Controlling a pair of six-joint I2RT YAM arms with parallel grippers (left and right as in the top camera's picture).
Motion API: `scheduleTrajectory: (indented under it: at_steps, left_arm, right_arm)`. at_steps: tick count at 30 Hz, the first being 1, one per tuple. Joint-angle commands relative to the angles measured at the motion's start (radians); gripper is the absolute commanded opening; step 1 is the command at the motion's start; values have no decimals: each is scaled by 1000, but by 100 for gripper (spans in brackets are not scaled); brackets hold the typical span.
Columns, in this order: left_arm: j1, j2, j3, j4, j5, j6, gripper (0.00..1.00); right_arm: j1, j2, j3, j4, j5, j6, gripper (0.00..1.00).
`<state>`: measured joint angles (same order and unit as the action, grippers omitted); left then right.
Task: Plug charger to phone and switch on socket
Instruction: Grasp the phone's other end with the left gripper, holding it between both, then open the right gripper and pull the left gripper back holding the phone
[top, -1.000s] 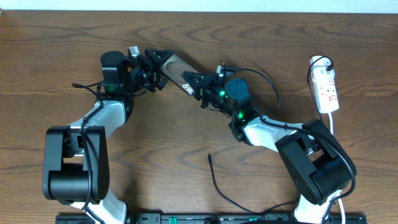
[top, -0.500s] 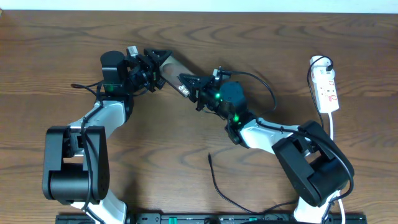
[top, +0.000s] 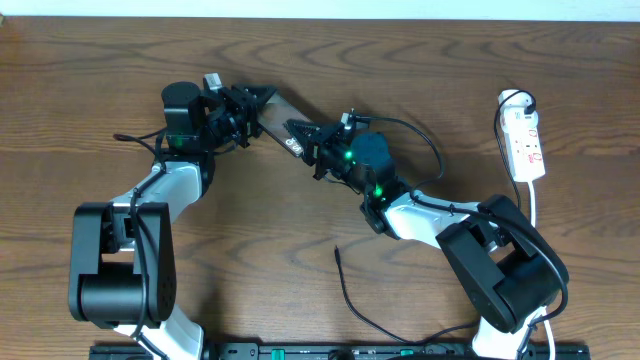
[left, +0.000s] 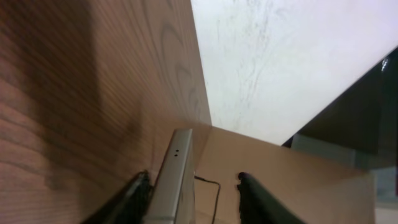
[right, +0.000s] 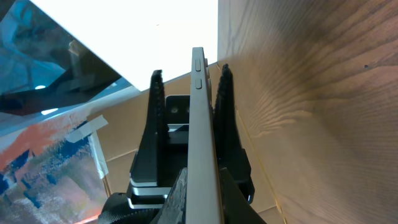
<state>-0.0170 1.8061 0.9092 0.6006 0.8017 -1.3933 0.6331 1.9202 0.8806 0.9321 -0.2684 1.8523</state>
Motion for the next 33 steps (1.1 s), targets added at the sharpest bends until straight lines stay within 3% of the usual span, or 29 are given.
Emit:
scheduleTrajectory:
  at_steps: [1,5,6,8,21,23,24,27,28,29,33]
  left_arm:
    - [-2,-13,-2,2,-3,13,32]
    - [-2,-13,-2,2,-2,13,22]
    - [-2,-13,-2,2,-2,13,14]
    - [-2,-13,-2,2,-2,13,8]
    - [-2,-13,-2,1,-2,47,7]
    - [-2,-13,-2,1,-2,47,8]
    - [-2,-13,-2,1,-2,46,7]
    - [9,-13,-2,2,1,46,7]
    - [18,-13,-2,2,6,46,8]
    - [29,-13,-2,2,12,46,7]
    - [90,-13,-2,2,49,45,8]
  right_arm:
    - [8,-8,10,14,19,10,1]
    - [14,-8,10,14,24,10,1]
    - [15,-8,10,14,26,10,1]
    - [18,-8,10,14,27,10,1]
    - [21,-8,10,10,31,10,1]
    - [21,-8,10,10,30,9,13]
    - [21,-8,9,10,28,8,25]
    - [8,-8,8,11,4,-34,80]
    - [-3,-8,8,11,-13,-43,94]
    - [-14,-8,8,11,-27,-44,99]
    - [-89,-8,8,11,-134,-77,99]
